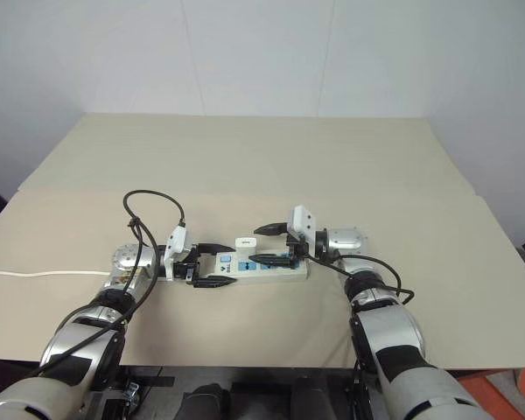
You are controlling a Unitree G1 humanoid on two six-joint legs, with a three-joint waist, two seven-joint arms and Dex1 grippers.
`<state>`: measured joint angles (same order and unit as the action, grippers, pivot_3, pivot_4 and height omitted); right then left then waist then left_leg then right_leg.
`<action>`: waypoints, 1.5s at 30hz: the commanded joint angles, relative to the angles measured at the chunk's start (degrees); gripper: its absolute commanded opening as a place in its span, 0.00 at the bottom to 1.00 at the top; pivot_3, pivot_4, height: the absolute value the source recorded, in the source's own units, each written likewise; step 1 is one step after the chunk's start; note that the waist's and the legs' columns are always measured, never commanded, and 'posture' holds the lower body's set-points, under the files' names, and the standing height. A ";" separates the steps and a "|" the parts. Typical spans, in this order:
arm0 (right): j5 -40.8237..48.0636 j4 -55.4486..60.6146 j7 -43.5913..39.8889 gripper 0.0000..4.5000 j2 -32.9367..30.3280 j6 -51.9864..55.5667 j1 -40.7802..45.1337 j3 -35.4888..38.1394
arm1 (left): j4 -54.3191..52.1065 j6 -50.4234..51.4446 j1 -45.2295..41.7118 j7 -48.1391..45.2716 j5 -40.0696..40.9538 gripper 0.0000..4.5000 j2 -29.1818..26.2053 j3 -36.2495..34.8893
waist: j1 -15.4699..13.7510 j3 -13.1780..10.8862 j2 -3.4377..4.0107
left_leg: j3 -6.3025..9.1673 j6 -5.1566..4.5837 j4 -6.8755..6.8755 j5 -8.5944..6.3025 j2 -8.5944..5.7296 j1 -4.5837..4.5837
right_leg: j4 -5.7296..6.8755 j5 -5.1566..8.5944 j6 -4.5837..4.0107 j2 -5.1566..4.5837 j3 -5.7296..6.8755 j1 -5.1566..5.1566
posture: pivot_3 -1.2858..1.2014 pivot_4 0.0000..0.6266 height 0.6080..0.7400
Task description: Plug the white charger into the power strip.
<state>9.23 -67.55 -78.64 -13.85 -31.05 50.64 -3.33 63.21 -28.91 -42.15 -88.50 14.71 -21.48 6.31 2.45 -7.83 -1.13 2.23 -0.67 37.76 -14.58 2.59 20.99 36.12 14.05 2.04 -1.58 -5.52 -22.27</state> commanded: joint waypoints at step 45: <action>19.39 37.90 -13.86 1.00 -42.38 22.69 -13.78 -3.12 | -50.15 27.62 21.91 -2.47 15.78 1.00 -33.88 -8.69 | 0.07 -1.90 0.47 | -0.57 0.05 -0.80 -0.02 0.11 0.33 | -0.19 0.17 -0.23 -0.13 -0.21 -0.86 | 0.52 0.24 1.00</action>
<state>28.13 -31.34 -89.37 -55.55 -7.68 36.87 -8.88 14.50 -1.34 -20.11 -91.33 30.42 -55.34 -0.23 2.52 -9.73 -0.67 1.66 -0.62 36.97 -14.60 2.69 21.32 35.94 14.22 1.81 -1.71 -5.74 -23.13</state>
